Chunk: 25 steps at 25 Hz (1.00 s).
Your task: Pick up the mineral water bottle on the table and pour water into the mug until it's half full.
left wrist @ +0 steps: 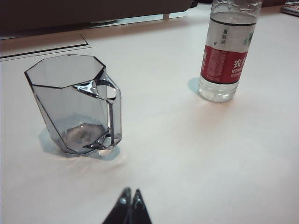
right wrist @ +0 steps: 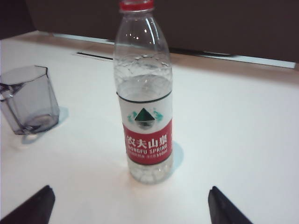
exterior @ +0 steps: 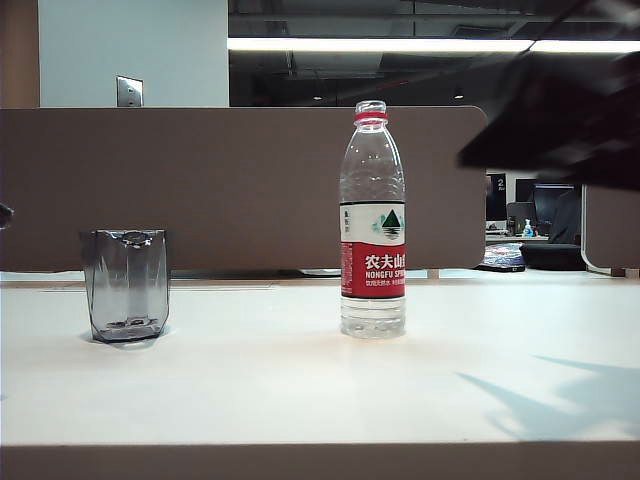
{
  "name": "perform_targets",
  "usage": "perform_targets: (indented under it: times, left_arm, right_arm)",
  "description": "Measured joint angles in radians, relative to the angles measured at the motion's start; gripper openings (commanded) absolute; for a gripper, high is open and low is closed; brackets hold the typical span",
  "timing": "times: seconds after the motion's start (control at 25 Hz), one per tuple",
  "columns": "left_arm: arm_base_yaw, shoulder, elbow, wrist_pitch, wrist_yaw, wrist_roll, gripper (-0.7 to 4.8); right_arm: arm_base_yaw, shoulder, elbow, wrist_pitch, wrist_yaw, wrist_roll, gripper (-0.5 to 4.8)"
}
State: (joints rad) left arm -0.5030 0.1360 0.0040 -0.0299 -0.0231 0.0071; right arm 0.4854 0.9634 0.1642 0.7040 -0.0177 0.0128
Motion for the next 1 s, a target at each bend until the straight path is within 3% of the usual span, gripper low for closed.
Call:
perform_targets:
  times: [0.04,0.36,1.0]
  left_arm:
    - [0.000,0.000,0.000,0.000,0.000,0.000,-0.05]
    - [0.000,0.001,0.000,0.000,0.000,0.000,-0.05]
    - [0.000,0.001,0.000,0.000,0.000,0.000,-0.05]
  right_arm:
    - [0.000,0.165,0.055,0.100,-0.018,-0.017,4.79]
    - [0.000,0.716,0.299,0.394,-0.043,-0.026,4.79]
    - [0.001,1.019,0.559,0.442,-0.018,-0.017,4.79]
